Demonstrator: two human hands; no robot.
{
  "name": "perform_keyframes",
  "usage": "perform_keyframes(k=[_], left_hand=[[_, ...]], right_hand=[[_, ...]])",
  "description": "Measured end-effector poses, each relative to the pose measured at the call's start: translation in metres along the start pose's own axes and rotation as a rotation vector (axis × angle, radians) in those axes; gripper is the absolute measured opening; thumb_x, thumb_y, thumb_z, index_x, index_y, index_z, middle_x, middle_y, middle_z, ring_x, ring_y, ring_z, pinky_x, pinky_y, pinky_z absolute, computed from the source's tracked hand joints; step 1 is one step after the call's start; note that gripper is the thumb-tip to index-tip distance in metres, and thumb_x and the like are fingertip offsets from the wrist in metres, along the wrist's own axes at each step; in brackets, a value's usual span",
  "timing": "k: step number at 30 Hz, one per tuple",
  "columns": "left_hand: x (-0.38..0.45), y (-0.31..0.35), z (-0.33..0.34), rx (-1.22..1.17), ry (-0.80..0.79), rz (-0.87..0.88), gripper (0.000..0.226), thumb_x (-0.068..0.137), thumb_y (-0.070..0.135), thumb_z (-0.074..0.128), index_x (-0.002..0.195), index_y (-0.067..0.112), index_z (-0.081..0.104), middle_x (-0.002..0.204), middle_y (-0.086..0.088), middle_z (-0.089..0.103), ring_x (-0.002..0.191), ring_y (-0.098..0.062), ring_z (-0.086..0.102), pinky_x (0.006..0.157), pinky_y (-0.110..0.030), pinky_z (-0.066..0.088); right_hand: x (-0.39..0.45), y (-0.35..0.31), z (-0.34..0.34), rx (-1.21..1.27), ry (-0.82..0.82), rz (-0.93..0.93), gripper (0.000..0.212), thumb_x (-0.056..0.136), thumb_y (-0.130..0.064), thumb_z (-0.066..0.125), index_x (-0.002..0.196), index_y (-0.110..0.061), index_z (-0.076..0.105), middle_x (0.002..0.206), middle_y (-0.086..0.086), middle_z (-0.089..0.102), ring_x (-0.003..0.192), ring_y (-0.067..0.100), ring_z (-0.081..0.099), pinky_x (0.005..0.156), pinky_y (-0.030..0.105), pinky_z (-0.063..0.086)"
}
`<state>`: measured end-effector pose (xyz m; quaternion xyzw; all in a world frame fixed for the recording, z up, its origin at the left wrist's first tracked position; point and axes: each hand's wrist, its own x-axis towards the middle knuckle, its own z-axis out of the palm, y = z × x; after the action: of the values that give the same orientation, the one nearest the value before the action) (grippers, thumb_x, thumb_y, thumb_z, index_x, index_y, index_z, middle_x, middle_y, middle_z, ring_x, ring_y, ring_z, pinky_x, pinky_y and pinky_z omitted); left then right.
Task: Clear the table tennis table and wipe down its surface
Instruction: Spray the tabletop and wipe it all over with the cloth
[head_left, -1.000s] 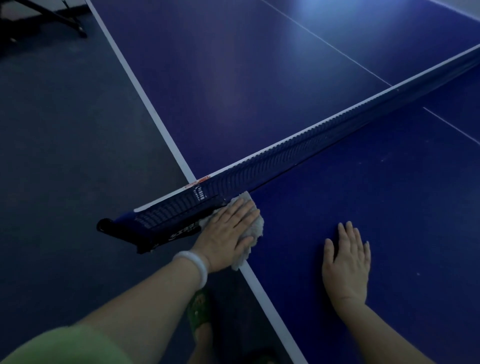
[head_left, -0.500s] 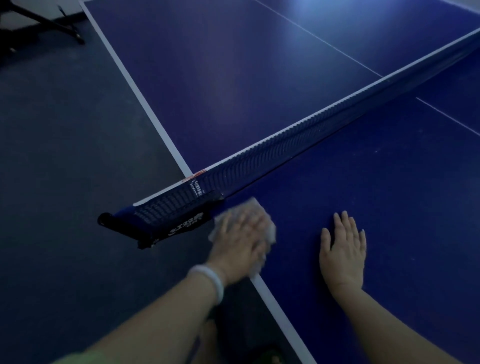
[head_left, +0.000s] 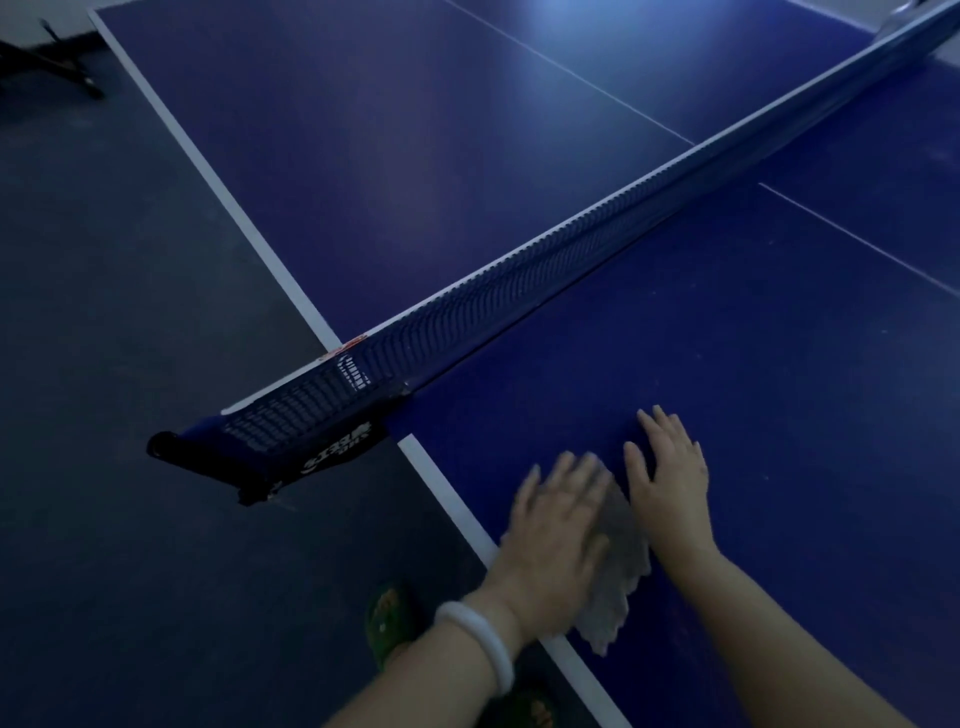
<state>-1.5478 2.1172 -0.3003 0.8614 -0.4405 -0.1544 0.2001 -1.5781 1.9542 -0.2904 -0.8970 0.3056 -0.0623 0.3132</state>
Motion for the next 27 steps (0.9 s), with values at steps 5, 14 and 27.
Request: perform_keyframes(k=[5, 14, 27], left_hand=[[0.014, -0.066, -0.021, 0.146, 0.132, -0.304, 0.06, 0.103, 0.042, 0.02, 0.156, 0.017, 0.003, 0.164, 0.0, -0.006, 0.149, -0.014, -0.013, 0.122, -0.039, -0.007], [0.037, -0.081, -0.013, 0.257, 0.128, -0.45, 0.072, 0.094, 0.053, -0.004, 0.154, 0.015, -0.008, 0.163, -0.003, -0.01, 0.149, -0.017, -0.012, 0.122, -0.041, -0.007], [0.04, -0.08, -0.008, 0.271, 0.155, -0.465, 0.071, 0.094, 0.052, -0.008, 0.155, 0.015, -0.004, 0.163, -0.004, -0.007, 0.15, -0.018, -0.011, 0.122, -0.043, -0.007]], right_hand=[[-0.058, -0.011, 0.017, -0.364, -0.036, -0.391, 0.035, 0.094, -0.02, 0.055, 0.127, -0.011, 0.063, 0.134, 0.006, 0.059, 0.13, 0.021, 0.051, 0.12, 0.037, 0.015], [-0.016, 0.028, 0.022, -0.667, -0.133, -0.109, 0.064, 0.103, -0.049, 0.013, 0.155, -0.024, -0.012, 0.161, 0.011, -0.019, 0.148, 0.03, -0.021, 0.121, 0.055, -0.003], [0.054, 0.039, 0.002, -0.601, -0.11, 0.069, 0.062, 0.104, -0.043, 0.02, 0.157, -0.024, -0.007, 0.163, 0.012, -0.013, 0.149, 0.034, -0.016, 0.12, 0.056, 0.004]])
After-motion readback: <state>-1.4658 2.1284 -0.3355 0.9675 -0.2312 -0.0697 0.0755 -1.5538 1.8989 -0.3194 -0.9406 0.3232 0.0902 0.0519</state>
